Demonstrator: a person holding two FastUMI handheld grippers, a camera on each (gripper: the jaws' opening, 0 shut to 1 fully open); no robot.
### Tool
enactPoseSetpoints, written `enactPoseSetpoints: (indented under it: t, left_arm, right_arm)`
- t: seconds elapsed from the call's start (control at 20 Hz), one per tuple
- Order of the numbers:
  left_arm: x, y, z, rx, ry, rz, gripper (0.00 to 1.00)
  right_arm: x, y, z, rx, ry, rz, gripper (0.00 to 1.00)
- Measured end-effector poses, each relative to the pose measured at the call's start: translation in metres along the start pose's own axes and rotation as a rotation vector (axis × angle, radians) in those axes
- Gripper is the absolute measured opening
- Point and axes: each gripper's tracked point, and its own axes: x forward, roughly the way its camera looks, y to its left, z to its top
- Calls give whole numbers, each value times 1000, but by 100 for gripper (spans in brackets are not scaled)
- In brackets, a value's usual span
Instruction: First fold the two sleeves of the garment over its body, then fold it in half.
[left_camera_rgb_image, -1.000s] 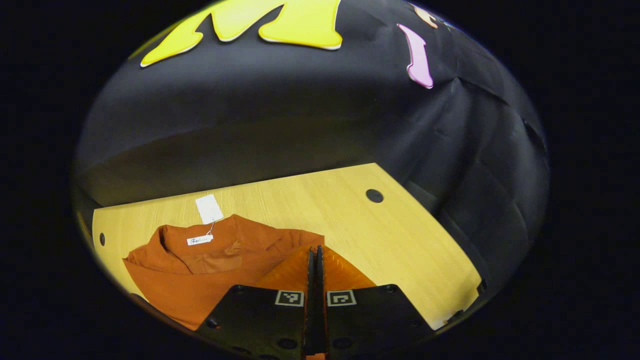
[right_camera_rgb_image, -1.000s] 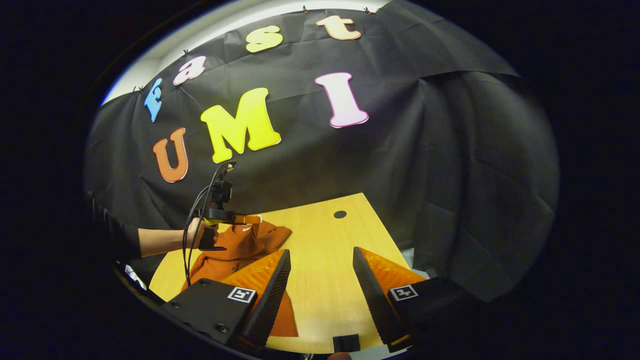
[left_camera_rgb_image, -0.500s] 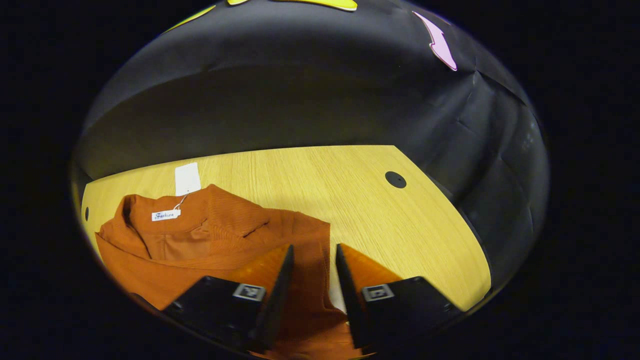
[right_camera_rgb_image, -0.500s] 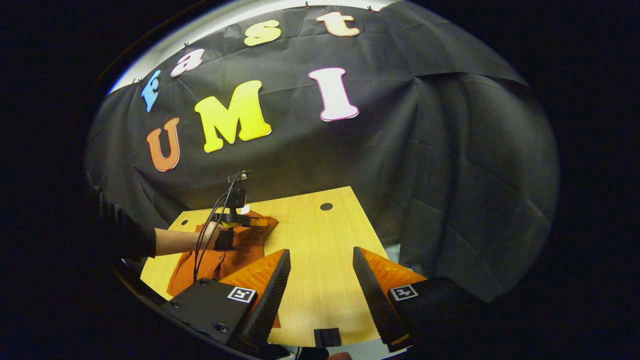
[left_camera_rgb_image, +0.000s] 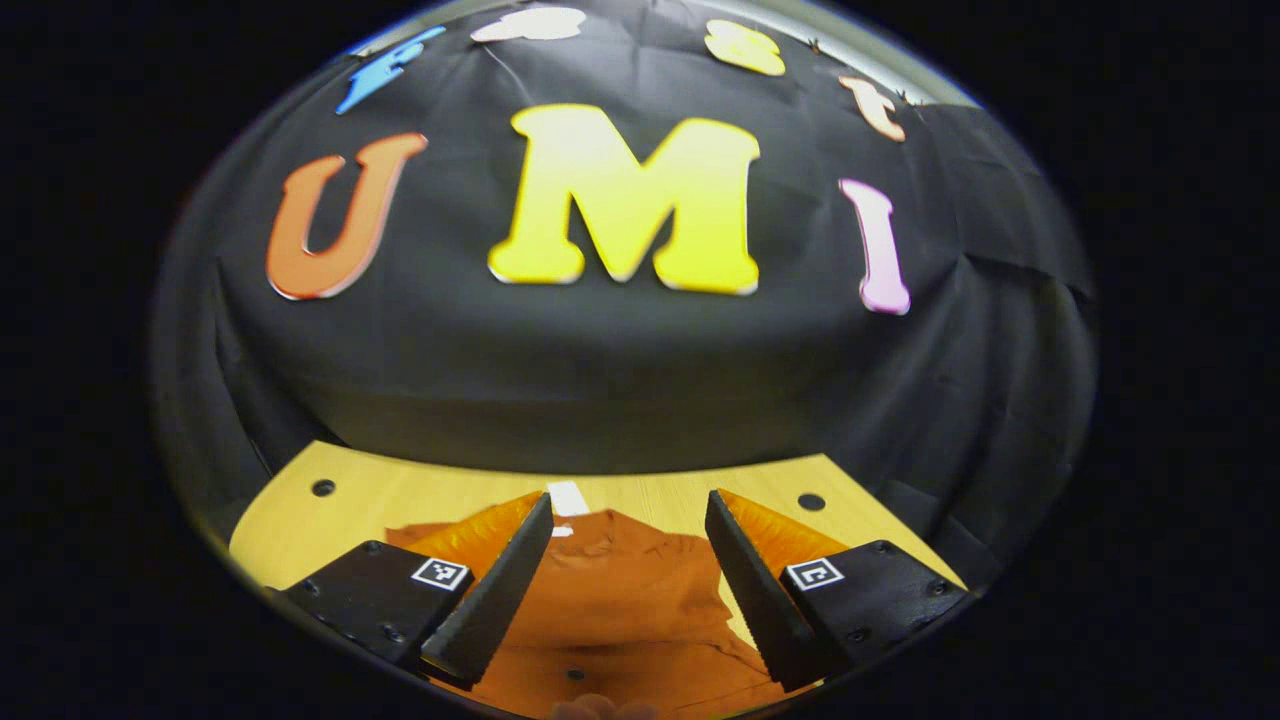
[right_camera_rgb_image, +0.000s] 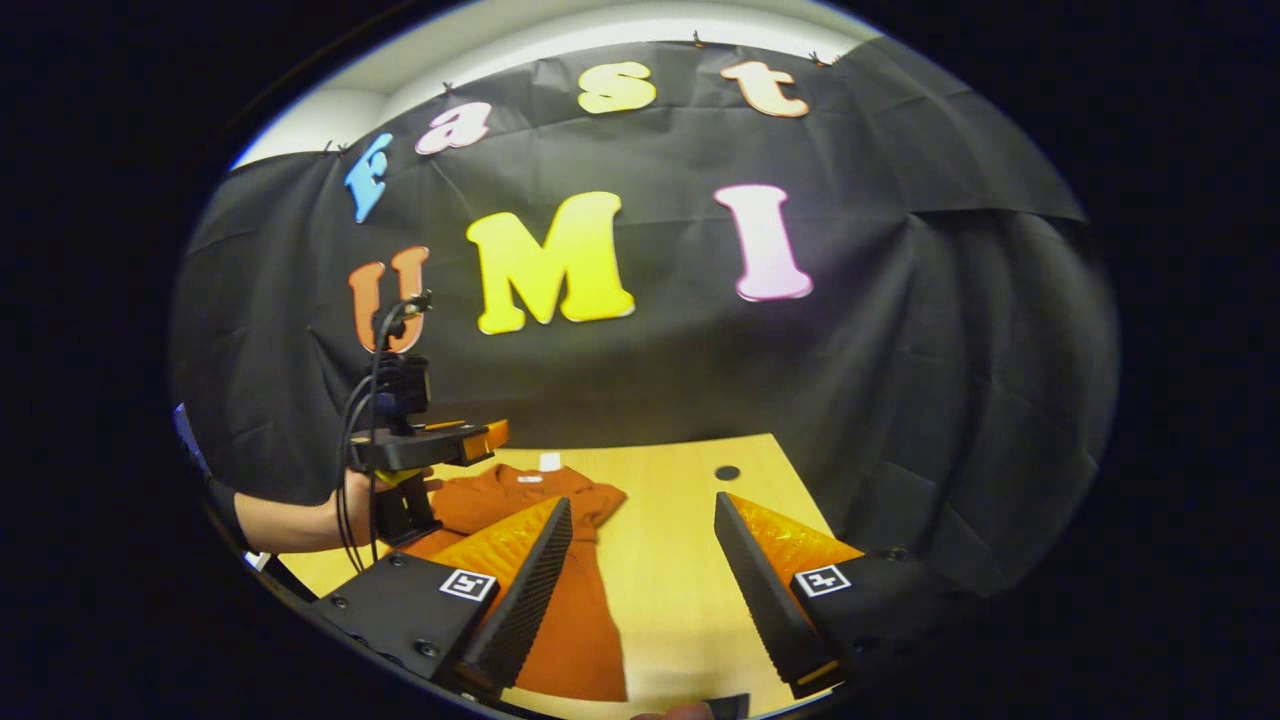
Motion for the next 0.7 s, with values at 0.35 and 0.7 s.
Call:
enactPoseSetpoints:
  t: [0.35,0.7]
  left_arm:
    - [-170,122,40,34,-159,156,99]
    - [-229,162,-7,-35,-107,123,100]
  right_arm:
    - [5,109,-8,4,-48,74,93]
    - [-11,149,-45,-72,-35,96,93]
